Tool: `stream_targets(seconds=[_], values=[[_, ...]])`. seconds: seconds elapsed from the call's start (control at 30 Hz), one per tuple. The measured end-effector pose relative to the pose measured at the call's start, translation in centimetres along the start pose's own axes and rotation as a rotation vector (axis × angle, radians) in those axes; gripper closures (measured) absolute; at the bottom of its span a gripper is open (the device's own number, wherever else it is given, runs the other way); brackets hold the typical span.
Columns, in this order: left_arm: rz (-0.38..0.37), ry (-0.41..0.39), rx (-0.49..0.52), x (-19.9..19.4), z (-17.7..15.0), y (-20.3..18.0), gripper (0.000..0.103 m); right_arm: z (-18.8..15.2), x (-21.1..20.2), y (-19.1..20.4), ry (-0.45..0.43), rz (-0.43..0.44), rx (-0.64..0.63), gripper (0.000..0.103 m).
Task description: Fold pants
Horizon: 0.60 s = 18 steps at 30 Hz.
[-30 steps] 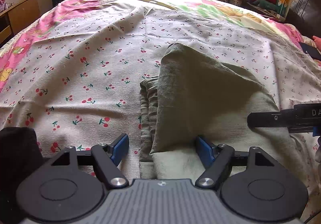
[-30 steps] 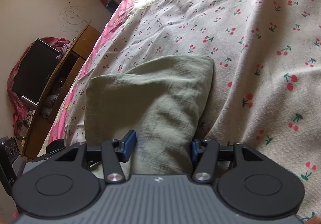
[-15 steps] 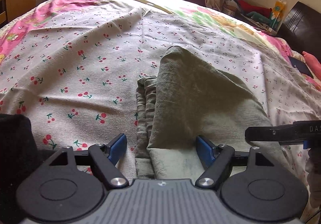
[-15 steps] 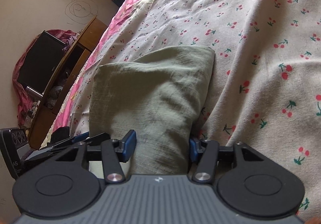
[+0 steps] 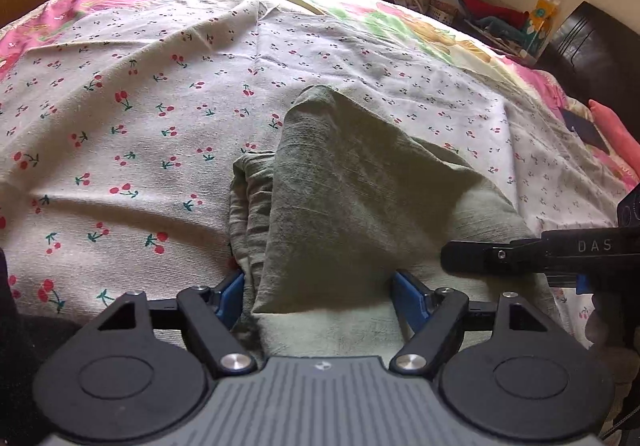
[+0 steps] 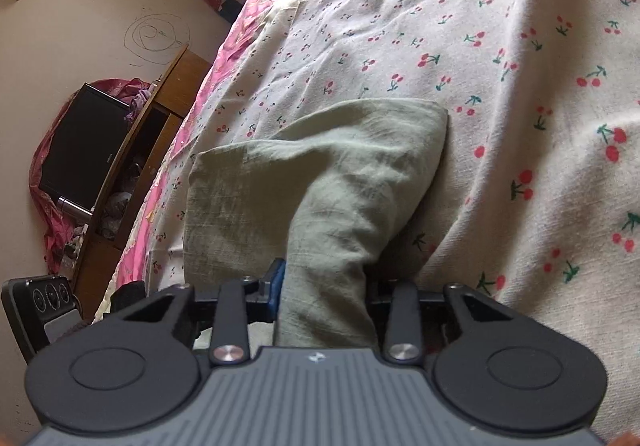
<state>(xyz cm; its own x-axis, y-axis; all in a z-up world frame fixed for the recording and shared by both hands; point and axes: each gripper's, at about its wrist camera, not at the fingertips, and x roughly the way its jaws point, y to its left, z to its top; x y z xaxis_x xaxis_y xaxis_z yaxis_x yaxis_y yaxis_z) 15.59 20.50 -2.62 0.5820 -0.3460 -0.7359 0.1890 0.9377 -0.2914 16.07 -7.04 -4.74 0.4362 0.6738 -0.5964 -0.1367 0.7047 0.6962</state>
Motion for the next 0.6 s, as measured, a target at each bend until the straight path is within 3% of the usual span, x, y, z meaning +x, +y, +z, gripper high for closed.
stream_targets(seconds=[0.07,0.17,0.23,0.5,0.6], values=[[-0.039,-0.022,-0.021,-1.1,-0.2,-0.2,0.040,-0.2,-0.9,0.1,-0.009,0.029,0.006,0.086],[-0.082,-0.047,-0.058,-2.5,-0.5,-0.4,0.057,-0.6,-3.2,0.9,-0.029,0.057,-0.027,0.089],[-0.118,-0.044,-0.081,-3.1,-0.6,-0.8,0.063,-0.6,-4.5,1.3,-0.035,0.062,-0.046,0.089],[-0.278,-0.019,-0.038,-4.3,-2.2,-7.2,0.063,-1.4,-12.9,1.5,-0.066,0.024,-0.064,0.090],[-0.224,0.043,0.011,-1.9,-3.0,-9.3,0.063,-2.4,-14.8,-1.0,-0.068,-0.051,-0.017,0.089]])
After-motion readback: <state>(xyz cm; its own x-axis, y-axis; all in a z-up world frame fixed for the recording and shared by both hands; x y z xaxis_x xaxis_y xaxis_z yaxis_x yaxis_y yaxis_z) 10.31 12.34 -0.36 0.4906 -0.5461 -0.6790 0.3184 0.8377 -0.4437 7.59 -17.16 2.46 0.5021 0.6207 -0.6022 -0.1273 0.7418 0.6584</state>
